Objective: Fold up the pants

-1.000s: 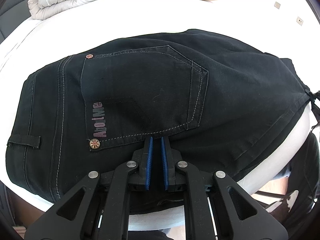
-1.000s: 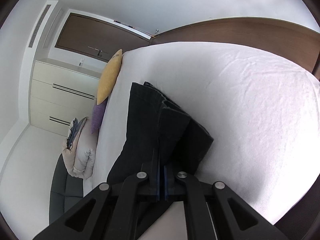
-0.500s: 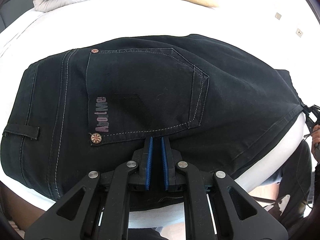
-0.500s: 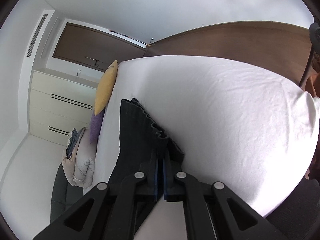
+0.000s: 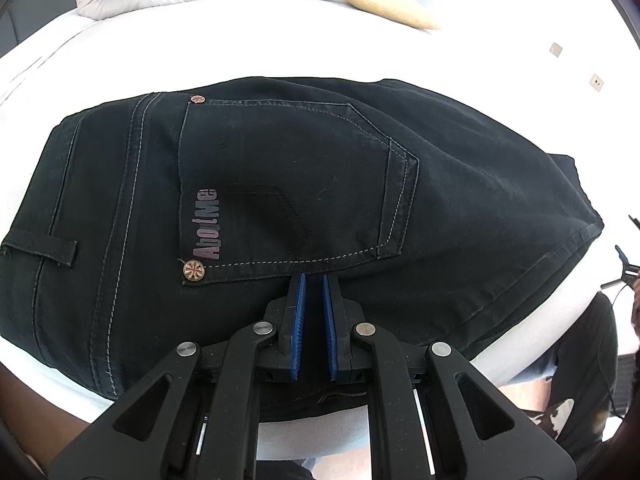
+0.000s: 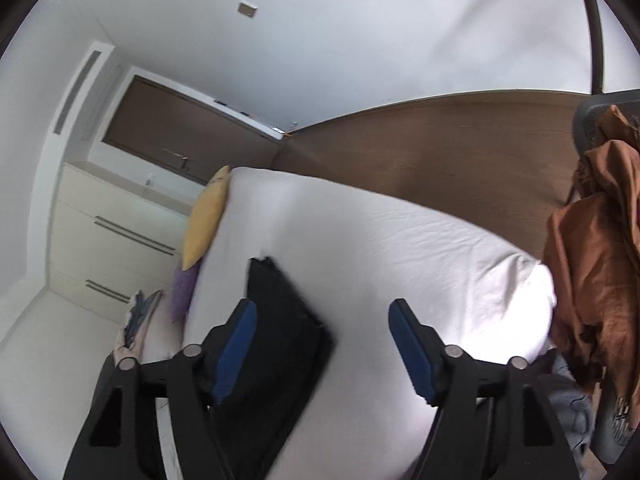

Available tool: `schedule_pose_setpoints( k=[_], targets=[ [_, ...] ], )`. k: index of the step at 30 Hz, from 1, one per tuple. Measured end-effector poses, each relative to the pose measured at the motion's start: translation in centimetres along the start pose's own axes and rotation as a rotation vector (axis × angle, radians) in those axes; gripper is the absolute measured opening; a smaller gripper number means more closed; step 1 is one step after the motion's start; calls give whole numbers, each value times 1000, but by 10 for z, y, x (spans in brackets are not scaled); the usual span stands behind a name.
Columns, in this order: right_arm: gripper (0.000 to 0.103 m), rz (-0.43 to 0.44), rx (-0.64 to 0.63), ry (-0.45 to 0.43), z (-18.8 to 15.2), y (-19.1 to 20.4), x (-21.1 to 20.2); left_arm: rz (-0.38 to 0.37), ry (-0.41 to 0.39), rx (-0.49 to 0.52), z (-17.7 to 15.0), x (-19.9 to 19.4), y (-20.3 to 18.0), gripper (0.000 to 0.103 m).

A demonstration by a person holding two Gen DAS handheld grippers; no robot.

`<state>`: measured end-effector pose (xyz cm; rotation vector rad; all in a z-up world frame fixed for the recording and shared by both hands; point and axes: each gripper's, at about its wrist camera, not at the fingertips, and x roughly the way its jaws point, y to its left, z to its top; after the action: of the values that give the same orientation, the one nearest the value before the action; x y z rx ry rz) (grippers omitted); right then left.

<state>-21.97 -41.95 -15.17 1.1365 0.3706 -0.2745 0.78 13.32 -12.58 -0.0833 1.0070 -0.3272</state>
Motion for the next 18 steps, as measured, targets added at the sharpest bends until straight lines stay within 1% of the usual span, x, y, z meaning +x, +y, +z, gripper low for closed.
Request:
schedule_pose_setpoints(
  k=[1,3,4,6,7,8,9,10,13,16,18],
  targets=[
    [78,55,-26,71,-14,17,9,-2,-4,-7,-1,-1,1,9],
    [78,127,-66,200,-43,45,31,-2,-9,-17,-3,-1,3,9],
    [78,165,-84,302,-67,63,49,-2,-12,-19,-5,-2,3,9],
    [77,204,-86,436,-105,83,74,-5,-13,-21,-7,-3,4,9],
    [76,228,-70,520,-130,92,90,-8,-13,-22,-7,-5,6,9],
    [74,246,-61,586,-149,98,101,-11,-12,-22,-8,-7,7,9],
    [68,252,-60,645,-165,103,111,-14,-11,-21,-8,-9,8,9],
    [64,240,-68,710,-186,109,121,-18,-10,-20,-9,-10,9,9],
    [62,233,-101,822,-229,120,138,-32,-10,-29,-10,-13,14,9],
    [61,209,-122,877,-251,123,148,-36,-11,-30,-11,-18,15,9],
    [61,193,-114,880,-258,122,153,-40,-10,-28,-11,-20,17,9]
  ],
)
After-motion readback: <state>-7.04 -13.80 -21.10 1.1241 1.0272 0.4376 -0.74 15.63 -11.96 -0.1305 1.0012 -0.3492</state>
